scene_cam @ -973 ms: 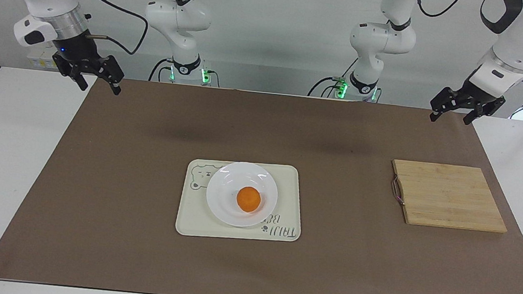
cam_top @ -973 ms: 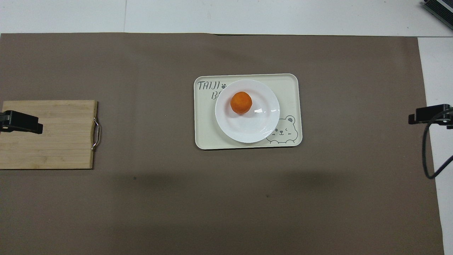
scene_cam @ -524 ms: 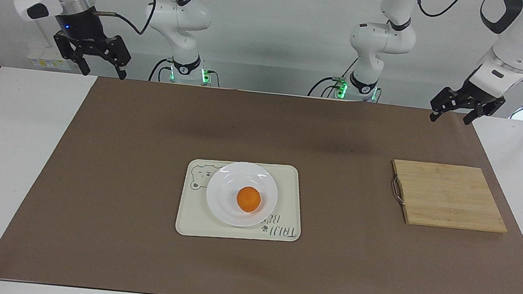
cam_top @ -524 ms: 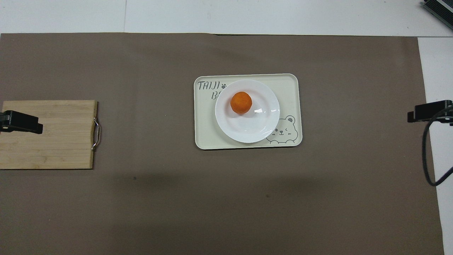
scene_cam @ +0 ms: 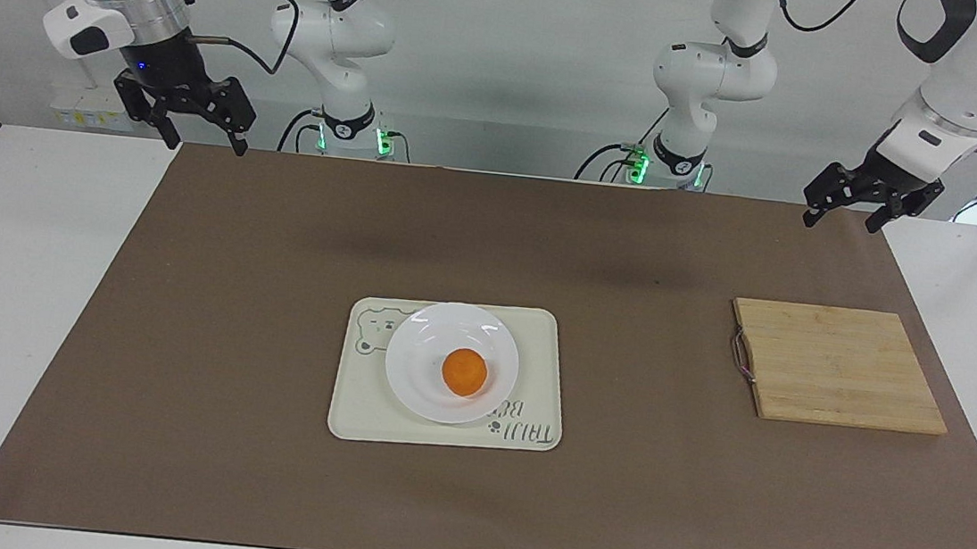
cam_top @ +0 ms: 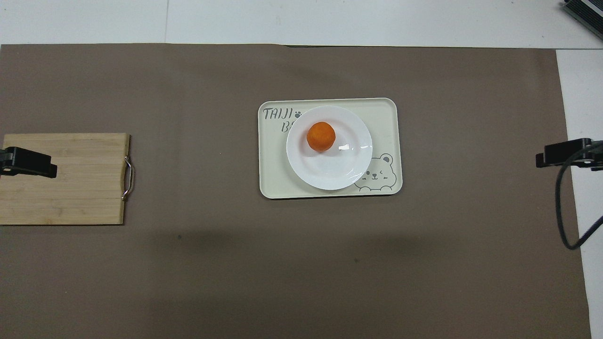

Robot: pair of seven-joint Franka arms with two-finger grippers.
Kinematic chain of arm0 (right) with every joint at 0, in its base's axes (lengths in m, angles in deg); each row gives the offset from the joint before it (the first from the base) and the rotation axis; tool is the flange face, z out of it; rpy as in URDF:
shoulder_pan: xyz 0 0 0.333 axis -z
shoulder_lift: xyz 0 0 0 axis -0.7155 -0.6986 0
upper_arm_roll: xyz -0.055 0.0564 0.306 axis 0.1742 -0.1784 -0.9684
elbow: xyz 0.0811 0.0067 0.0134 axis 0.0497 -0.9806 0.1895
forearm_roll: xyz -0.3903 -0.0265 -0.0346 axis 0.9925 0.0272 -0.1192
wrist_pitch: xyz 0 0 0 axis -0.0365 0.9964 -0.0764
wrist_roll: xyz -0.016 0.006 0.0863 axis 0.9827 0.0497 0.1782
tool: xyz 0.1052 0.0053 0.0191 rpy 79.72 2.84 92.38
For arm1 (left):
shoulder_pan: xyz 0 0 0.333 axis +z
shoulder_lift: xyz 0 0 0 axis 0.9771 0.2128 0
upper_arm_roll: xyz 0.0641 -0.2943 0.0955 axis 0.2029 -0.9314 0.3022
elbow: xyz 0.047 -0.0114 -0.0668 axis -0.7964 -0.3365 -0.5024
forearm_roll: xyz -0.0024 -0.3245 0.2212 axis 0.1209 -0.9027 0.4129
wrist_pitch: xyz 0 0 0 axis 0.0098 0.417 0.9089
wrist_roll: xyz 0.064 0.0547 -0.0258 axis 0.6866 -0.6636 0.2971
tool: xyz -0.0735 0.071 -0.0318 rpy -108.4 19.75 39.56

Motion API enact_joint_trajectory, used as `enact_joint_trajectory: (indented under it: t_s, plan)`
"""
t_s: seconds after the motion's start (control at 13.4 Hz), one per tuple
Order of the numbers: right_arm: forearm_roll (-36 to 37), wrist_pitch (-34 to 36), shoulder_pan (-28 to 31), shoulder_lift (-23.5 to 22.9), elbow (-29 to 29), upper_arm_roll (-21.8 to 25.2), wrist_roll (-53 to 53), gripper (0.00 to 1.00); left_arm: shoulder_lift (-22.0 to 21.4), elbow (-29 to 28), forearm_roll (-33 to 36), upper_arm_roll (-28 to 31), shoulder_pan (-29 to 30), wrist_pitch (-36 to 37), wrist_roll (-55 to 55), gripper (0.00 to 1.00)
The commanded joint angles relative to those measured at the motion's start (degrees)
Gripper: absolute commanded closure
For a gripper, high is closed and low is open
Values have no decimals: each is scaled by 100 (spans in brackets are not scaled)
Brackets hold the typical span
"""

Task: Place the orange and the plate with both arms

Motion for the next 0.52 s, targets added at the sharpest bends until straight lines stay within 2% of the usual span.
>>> enact_joint_trajectory:
  t_s: [0.0, 0.22, 0.45]
  plan:
    - [201, -29, -19, 135, -142, -28, -146, 0, -134, -153, 116, -10, -3, -91, 66, 0]
    - [430, -47, -54, 109, -143, -37, -349, 0, -134, -162, 116, -10, -3, -91, 66, 0]
    - [352, 119, -63, -84, 217, -46, -296, 0, -134, -162, 116, -10, -3, -100, 66, 0]
